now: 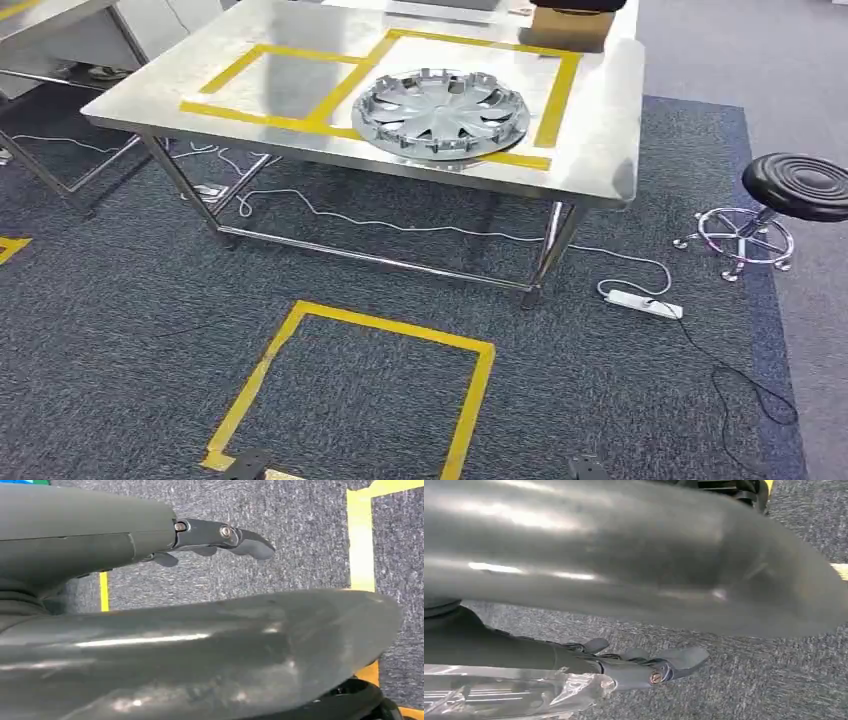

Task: Take the parts from the cabinet and place them on the table.

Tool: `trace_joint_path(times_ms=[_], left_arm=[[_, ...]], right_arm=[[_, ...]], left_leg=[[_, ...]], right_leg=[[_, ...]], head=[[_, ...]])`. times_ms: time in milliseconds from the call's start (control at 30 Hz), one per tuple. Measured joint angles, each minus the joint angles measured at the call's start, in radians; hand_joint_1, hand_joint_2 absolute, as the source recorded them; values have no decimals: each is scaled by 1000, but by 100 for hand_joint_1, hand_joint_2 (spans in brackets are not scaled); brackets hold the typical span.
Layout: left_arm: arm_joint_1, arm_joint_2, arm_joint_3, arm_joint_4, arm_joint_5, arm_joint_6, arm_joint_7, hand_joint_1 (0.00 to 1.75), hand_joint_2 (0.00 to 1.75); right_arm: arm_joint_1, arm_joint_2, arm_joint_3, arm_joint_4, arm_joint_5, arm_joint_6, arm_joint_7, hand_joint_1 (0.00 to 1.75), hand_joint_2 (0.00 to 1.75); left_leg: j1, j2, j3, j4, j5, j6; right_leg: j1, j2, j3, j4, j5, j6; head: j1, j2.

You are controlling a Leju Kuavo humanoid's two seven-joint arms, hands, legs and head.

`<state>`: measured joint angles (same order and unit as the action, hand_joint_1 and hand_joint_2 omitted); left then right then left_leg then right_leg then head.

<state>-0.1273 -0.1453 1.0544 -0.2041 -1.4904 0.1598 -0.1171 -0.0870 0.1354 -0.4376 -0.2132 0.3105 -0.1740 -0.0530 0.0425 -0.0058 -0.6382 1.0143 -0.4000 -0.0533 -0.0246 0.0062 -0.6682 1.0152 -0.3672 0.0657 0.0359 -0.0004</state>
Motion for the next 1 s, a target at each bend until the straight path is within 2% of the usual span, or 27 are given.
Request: trace_joint_path(times_ms=[500, 533, 567, 600, 633, 667, 733, 767, 800, 833, 867, 900, 933, 967, 1000], left_arm=[[-1, 0, 0, 0, 3, 0, 0, 0, 0], [0, 0, 0, 0, 4, 0, 0, 0, 0], [0, 2, 0, 0, 5, 0, 0, 0, 0], [-1, 2, 0, 0, 5, 0, 0, 0, 0], [0, 0, 0, 0, 5, 0, 0, 0, 0], [-1, 1, 0, 0, 5, -1, 0, 0, 0], [-1, 2, 0, 0, 1, -8, 4, 0, 0], [-1, 2, 0, 0, -1, -11, 8, 0, 0], [-1, 2, 0, 0, -5, -15, 10, 0, 0], [-1, 1, 0, 0, -6, -16, 11, 0, 0], [-2, -1, 0, 0, -7, -16, 13, 0, 0], [-4, -1, 0, 0, -8, -16, 15, 0, 0], [-6, 0, -1, 0, -8, -16, 16, 0, 0], [-4, 3, -2, -2, -9, -15, 18, 0, 0], [-6, 2, -2, -2, -9, -15, 18, 0, 0]], right_arm=[[0, 3, 0, 5, 15, -5, 7, 0, 0], [-1, 3, 0, 5, 24, -11, 12, 0, 0], [0, 8, 0, 5, 35, -19, 20, 0, 0], [-1, 9, 0, 5, 42, -25, 23, 0, 0], [-2, 9, 1, 5, 52, -29, 27, 0, 0], [-3, 9, 2, 5, 58, -29, 32, 0, 0], [-4, 9, 2, 5, 63, -30, 39, 0, 0], [-3, 9, 2, 5, 69, -31, 40, 0, 0], [-2, 9, 3, 5, 72, -31, 40, 0, 0], [-2, 9, 5, 6, 76, -31, 41, 0, 0], [-2, 9, 7, 6, 78, -31, 41, 0, 0], [-3, 9, 10, 6, 79, -31, 41, 0, 0], [-6, 10, 12, 6, 80, -31, 41, 0, 0], [-6, 14, 14, 8, 82, -32, 42, 0, 0], [-5, 13, 16, 8, 84, -32, 42, 0, 0]], left_leg=[[0, 0, 0, 0, 1, 0], [-4, 0, -5, 3, -2, 4], [-5, -1, 2, -10, 2, 23], [3, -1, 17, -41, 23, 32], [2, 0, 26, -60, 36, 31], [1, -1, 26, -66, 42, 35], [0, -4, 20, -66, 47, 29], [1, -7, 16, -66, 49, 26], [4, -12, 10, -65, 54, 19], [8, -18, 4, -65, 59, 12], [13, -27, -5, -62, 64, 3], [20, -36, -16, -54, 68, -8], [22, -41, -24, -40, 69, -21], [18, -47, -27, -37, 65, -33], [19, -52, -19, -39, 64, -38]], right_leg=[[0, 0, 0, 1, 0, 0], [-5, 0, 6, -9, 8, 5], [-6, -2, 12, -20, 18, 19], [-8, -3, 14, -25, 20, 22], [-7, -4, 8, -10, -8, 19], [-6, -2, -10, 45, -60, 17], [-7, -2, -56, 194, -152, 19], [-7, -2, -69, 250, -179, 22], [-10, -2, -59, 257, -182, 25], [-15, -2, -24, 218, -168, 29], [-21, 0, 31, 141, -146, 36], [-30, 10, 92, 56, -130, 45], [-33, 32, 120, 18, -141, 54], [-24, 50, 114, 26, -140, 36], [-21, 38, 107, 36, -133, 8]], head=[[0, 0], [0, 0], [-2, 0], [0, 0], [2, 0], [4, 0], [3, 0], [2, 0], [4, 0], [3, 0], [3, 0], [3, 0], [3, 0], [11, 0], [-6, 0]])
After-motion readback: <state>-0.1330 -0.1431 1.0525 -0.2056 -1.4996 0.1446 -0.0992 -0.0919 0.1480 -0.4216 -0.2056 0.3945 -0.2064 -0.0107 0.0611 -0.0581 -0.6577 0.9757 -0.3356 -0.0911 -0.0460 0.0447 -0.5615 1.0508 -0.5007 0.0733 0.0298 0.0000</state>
